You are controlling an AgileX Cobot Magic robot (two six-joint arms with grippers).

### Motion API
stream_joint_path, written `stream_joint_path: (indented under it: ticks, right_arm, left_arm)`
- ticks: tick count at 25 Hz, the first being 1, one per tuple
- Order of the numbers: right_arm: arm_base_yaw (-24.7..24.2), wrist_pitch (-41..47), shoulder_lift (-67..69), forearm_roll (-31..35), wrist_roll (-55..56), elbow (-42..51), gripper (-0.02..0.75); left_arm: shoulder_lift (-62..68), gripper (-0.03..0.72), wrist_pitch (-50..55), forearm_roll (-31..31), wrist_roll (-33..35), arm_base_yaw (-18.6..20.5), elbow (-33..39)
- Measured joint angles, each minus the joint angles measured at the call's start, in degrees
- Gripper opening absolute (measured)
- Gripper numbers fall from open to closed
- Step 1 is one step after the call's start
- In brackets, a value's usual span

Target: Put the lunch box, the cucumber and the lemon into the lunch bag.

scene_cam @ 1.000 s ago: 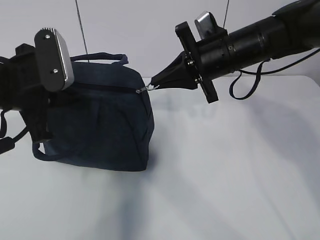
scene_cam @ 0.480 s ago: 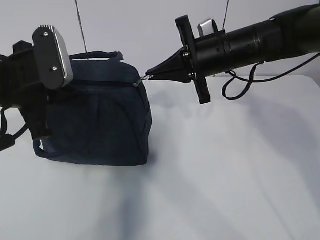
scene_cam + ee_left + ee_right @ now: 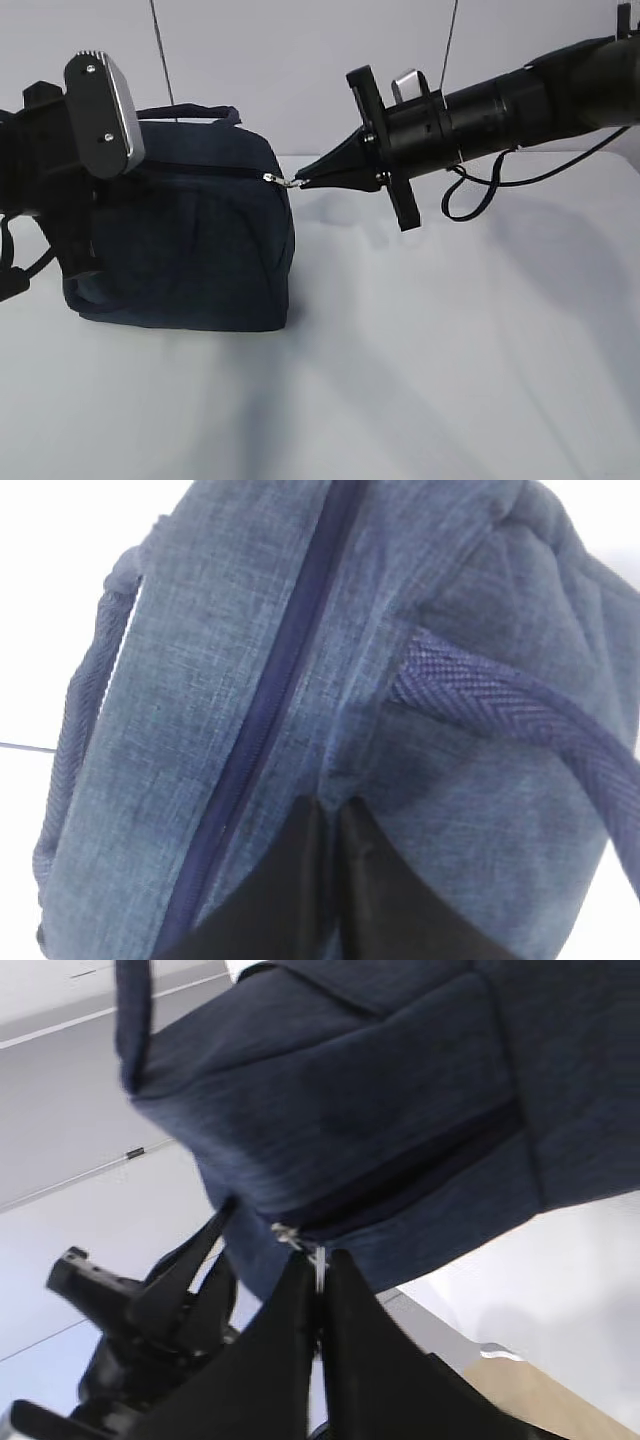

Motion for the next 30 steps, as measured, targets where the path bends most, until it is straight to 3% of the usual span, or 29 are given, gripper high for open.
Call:
stream_joint_path:
  ticks: [11,20,30]
  right_arm:
    - [0.0,0.1,3.8,-0.6,-0.2,0.0,-0.013]
    - [-0.2,3.1,3.8,13.1,-2.5,0.0,-0.013]
    - [-0.3,2.8,3.8,15.2,-1.6,0.0,-0.013]
  left_arm:
    - [1.8,-0.002,-1.0,0.0,0.0,0.0,0.0]
    - [1.9,-0.002,-3.7,0.0,0.0,0.1,0.0]
    - [2.0,-0.002,-7.6,0.0,0.0,0.1,0.1]
